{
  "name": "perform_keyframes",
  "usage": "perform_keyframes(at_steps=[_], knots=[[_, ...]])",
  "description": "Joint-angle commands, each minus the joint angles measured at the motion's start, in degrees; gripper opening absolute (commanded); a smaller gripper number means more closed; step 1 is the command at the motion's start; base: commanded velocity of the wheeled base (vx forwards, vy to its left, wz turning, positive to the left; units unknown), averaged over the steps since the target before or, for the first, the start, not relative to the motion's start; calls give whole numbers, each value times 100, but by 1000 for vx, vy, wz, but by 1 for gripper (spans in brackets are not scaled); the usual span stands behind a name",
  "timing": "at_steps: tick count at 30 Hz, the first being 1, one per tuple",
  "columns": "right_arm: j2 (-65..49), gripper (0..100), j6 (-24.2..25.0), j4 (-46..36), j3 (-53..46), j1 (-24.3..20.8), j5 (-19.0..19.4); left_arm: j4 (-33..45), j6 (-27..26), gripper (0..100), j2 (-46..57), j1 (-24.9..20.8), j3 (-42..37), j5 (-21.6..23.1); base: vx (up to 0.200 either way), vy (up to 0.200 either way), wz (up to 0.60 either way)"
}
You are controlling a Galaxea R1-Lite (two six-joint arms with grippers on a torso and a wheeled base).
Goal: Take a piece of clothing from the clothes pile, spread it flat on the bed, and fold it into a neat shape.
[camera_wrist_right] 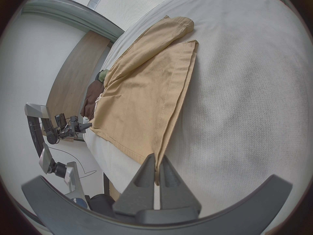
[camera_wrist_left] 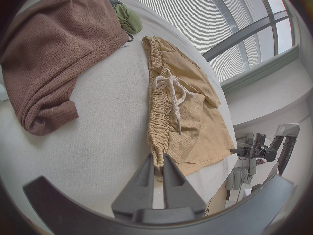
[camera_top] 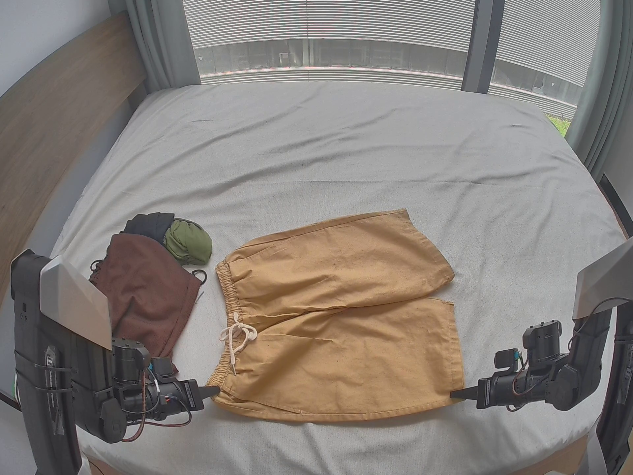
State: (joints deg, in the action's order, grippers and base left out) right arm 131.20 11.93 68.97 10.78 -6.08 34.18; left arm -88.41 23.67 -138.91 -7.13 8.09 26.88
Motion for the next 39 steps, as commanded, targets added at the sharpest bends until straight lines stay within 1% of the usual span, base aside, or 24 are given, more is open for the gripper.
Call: perform_keyframes(at_steps=[1,6,11,14,19,24,30,34,36,39], knots=[[-120,0,-25,2,-146,19,1,-1,-82,0,-13,-8,-124,1,0,0,0],[-120,0,-209,11,-199,63,1,-10,-205,0,-4,-25,-203,1,0,0,0],[-208,0,-200,143,-5,99,1,-19,-197,0,215,-51,52,19,0,0,0],[-402,0,-156,169,118,99,1,-19,-56,0,435,-122,184,28,0,0,0],[-692,0,-148,160,267,90,1,-19,357,0,752,-280,307,1,0,0,0],[-868,0,-139,125,390,99,1,-19,410,0,822,-306,342,-7,0,0,0],[-929,0,63,187,566,116,1,-28,419,0,848,-298,430,-16,0,0,0],[-973,0,107,178,645,178,1,-28,454,0,866,-298,439,-16,0,0,0],[-991,0,186,178,821,274,1,-28,595,0,866,-298,553,-51,0,0,0],[-1078,0,283,178,900,301,1,-28,700,0,883,-289,641,-60,0,0,0]])
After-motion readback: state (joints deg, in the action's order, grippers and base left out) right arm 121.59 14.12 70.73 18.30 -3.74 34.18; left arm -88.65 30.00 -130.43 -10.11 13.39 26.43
